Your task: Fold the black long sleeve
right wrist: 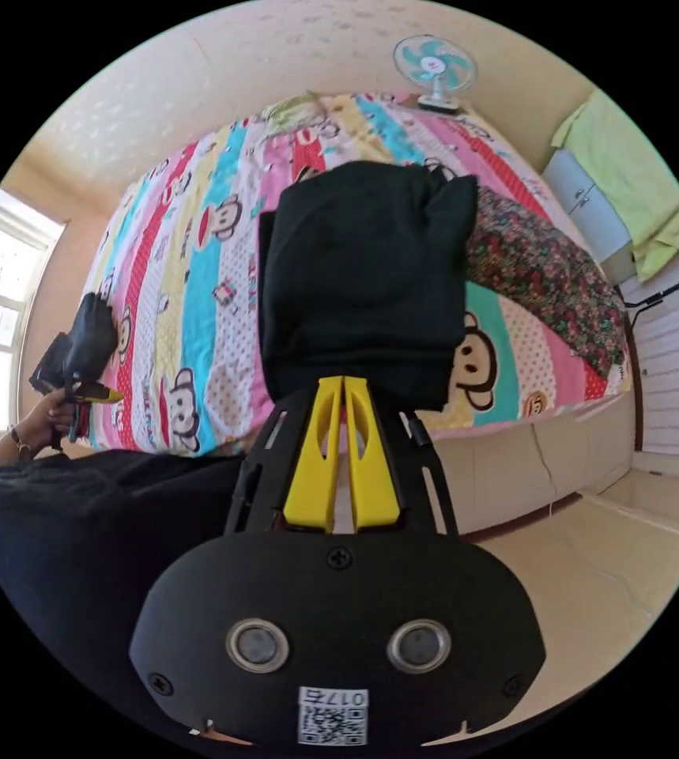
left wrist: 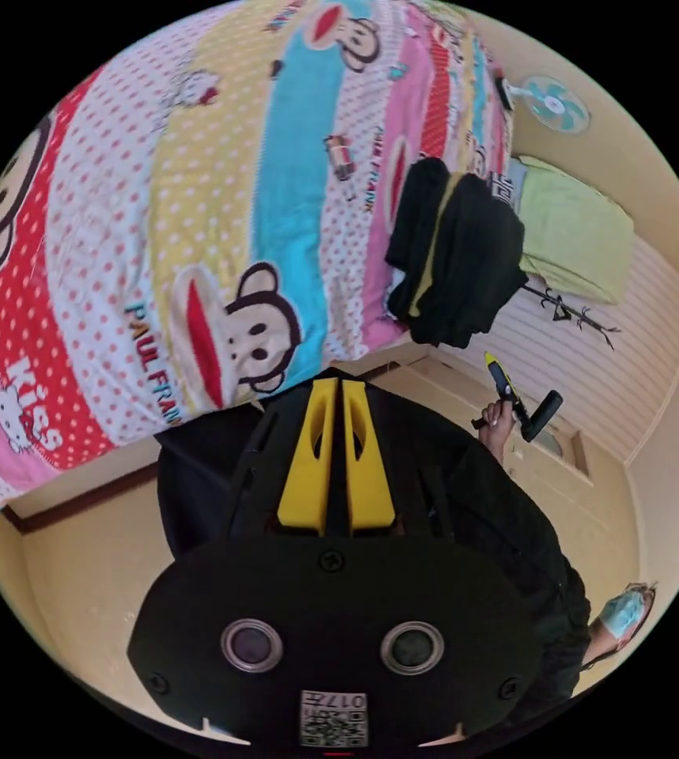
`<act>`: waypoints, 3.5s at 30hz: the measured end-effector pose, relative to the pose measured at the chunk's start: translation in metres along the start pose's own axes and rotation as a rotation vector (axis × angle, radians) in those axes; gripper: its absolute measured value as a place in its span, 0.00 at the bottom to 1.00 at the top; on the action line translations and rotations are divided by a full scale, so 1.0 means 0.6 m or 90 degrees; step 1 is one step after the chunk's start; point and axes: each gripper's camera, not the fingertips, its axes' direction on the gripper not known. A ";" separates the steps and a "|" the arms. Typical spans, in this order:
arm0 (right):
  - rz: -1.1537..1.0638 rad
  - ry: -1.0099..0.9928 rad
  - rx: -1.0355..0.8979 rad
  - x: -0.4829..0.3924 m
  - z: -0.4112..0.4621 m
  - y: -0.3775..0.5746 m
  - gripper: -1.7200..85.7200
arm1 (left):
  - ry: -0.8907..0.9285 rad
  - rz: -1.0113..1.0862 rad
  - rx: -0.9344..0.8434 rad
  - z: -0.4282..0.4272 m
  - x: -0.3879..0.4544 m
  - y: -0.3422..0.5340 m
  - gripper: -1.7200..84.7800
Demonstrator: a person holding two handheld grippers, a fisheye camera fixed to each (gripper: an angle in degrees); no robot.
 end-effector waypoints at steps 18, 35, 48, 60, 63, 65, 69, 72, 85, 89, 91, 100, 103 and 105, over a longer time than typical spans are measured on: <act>-0.170 -0.305 0.124 0.048 -0.231 0.005 0.05 | -0.045 0.324 0.031 0.348 0.391 -0.068 0.18; -0.331 -0.622 0.126 0.088 -0.436 0.052 0.03 | 0.221 0.589 0.035 0.354 0.400 0.026 0.08; -0.414 -0.812 0.300 0.055 -0.642 -0.071 0.05 | 0.716 1.191 0.029 0.174 0.506 0.295 0.08; -0.591 -1.010 0.295 -0.228 -0.720 -0.108 0.09 | 0.821 1.159 0.067 0.178 0.508 0.349 0.08; -0.572 -0.975 0.340 -0.246 -0.751 -0.100 0.06 | 0.696 1.087 0.114 0.160 0.481 0.364 0.08; -0.567 -0.965 0.363 -0.247 -0.772 -0.102 0.05 | 0.552 0.989 0.170 0.146 0.460 0.375 0.08; -0.583 -0.863 0.394 -0.279 -0.825 -0.111 0.04 | 0.140 0.721 0.328 0.128 0.414 0.425 0.21; -0.622 -0.835 0.396 -0.325 -0.852 -0.118 0.03 | -0.014 0.600 0.376 0.143 0.405 0.449 0.25; -0.712 -1.020 0.441 -0.420 -0.923 -0.169 0.03 | -0.134 0.719 0.344 0.327 0.610 0.435 0.28; -0.683 -0.994 0.482 -0.422 -0.932 -0.175 0.03 | 0.031 0.828 0.277 0.371 0.676 0.440 0.29; -0.681 -0.897 0.484 -0.440 -0.944 -0.172 0.03 | 0.007 0.810 0.303 0.381 0.700 0.453 0.28; -0.571 -0.935 0.475 -0.413 -0.874 -0.229 0.04 | 0.095 0.746 0.372 0.340 0.698 0.475 0.08; -0.468 -0.852 0.444 -0.380 -0.814 -0.250 0.04 | 0.155 0.755 0.440 0.293 0.705 0.513 0.07; -0.417 -0.807 0.429 -0.363 -0.777 -0.251 0.05 | 0.192 0.788 0.483 0.267 0.723 0.548 0.07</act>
